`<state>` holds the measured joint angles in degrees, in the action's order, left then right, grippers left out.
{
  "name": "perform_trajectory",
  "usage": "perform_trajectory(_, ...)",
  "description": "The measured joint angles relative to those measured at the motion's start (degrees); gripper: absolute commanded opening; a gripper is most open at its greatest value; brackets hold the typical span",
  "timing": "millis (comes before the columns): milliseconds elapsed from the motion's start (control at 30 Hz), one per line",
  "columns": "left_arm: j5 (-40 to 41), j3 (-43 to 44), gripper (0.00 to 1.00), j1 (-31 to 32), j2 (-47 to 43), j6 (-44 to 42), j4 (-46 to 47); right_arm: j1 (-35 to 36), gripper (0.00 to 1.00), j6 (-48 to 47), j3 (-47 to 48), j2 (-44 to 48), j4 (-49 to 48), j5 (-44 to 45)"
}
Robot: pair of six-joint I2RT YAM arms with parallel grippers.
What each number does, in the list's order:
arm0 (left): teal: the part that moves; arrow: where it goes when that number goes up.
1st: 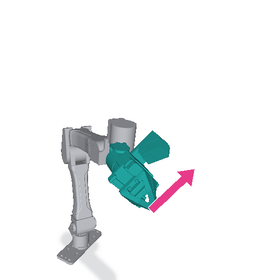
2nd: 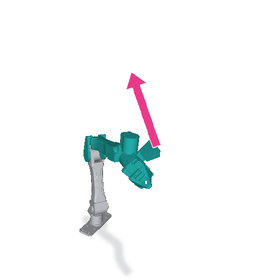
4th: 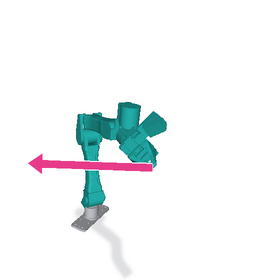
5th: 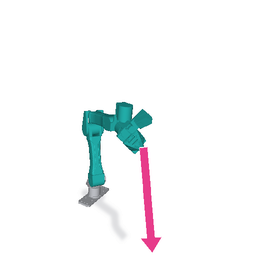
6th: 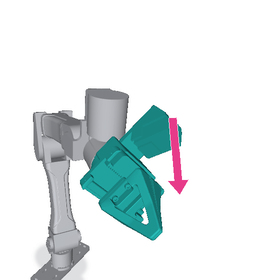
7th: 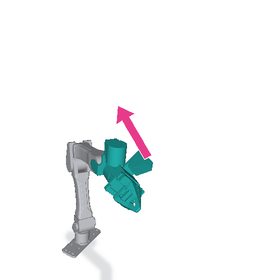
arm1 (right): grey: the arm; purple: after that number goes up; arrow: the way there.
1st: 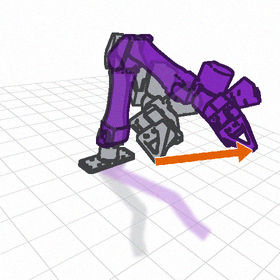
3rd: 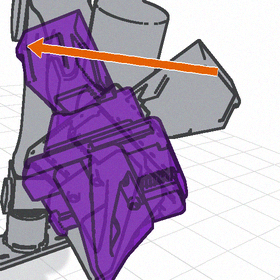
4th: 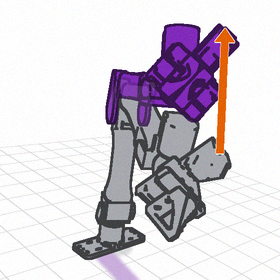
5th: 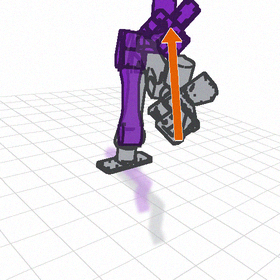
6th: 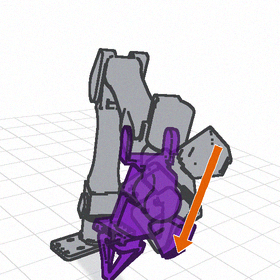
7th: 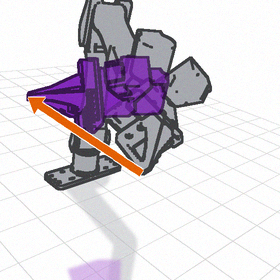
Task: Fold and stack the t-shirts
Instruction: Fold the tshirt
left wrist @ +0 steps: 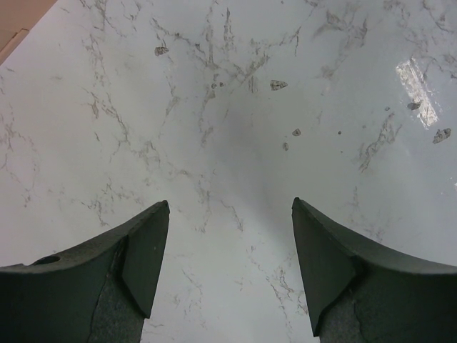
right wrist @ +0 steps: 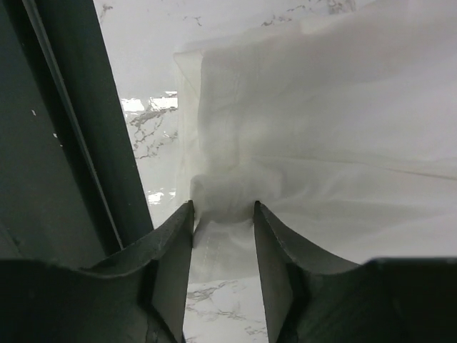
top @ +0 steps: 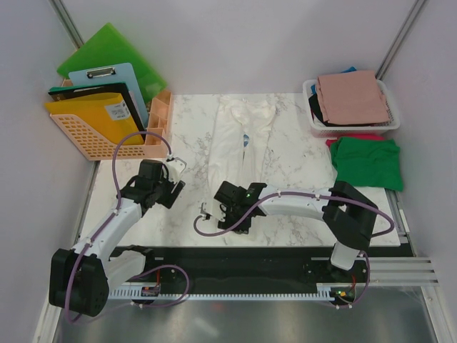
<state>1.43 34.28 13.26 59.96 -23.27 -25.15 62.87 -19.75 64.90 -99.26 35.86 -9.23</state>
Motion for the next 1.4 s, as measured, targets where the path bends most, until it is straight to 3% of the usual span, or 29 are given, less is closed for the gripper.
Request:
perform_trajectory(33, 0.0, 0.0, 0.77, 0.0, 0.0, 0.0, 0.0, 0.0, 0.01, -0.22, 0.0, -0.59, -0.13, 0.04)
perform_trajectory(300, 0.0, 0.0, 0.77, 0.0, 0.0, -0.13, 0.0, 0.0, 0.0, 0.02, -0.85, -0.39, -0.15, 0.31)
perform_trajectory(700, -0.02, 0.0, 0.77, 0.0, 0.0, -0.37, 0.0, -0.79, 0.0, 0.07, -8.24, 19.15, 3.82, 2.93)
perform_trajectory(767, -0.02, 0.0, 0.77, 0.0, 0.0, -0.39, 0.0, -1.4, 0.12, 0.09, -10.16, 19.63, 4.26, 2.89)
perform_trajectory(800, -0.02, 0.0, 0.77, 0.0, 0.0, -0.39, 0.0, -1.64, 0.46, 0.2, -10.93, 19.74, 4.44, 2.84)
perform_trajectory(833, -0.02, 0.0, 0.77, 0.0, 0.0, -0.39, 0.0, -1.86, 0.64, 0.44, -11.74, 19.93, 4.87, 2.69)
perform_trajectory(900, -0.02, 0.0, 0.77, 0.0, 0.0, -0.42, 0.0, -2.38, 0.82, 0.26, -12.74, 20.59, 5.68, 2.56)
perform_trajectory(933, -0.02, 0.0, 0.77, 0.0, 0.0, -0.42, 0.0, -2.49, 0.85, 0.02, -12.92, 21.0, 5.92, 2.54)
perform_trajectory(1100, 0.0, -0.02, 0.77, 0.0, 0.0, -0.42, 0.0, -2.51, 0.81, -0.55, -12.74, 22.08, 5.35, 3.08)
perform_trajectory(1200, -0.02, -0.11, 0.77, 0.0, 0.0, -0.42, 0.0, -2.51, 0.74, -0.66, -11.67, 22.08, 5.31, 3.78)
perform_trajectory(1400, -0.02, -0.26, 0.77, 0.0, 0.68, -0.42, 0.0, -2.51, 0.67, -0.63, -9.86, 20.7, 2.25, 3.37)
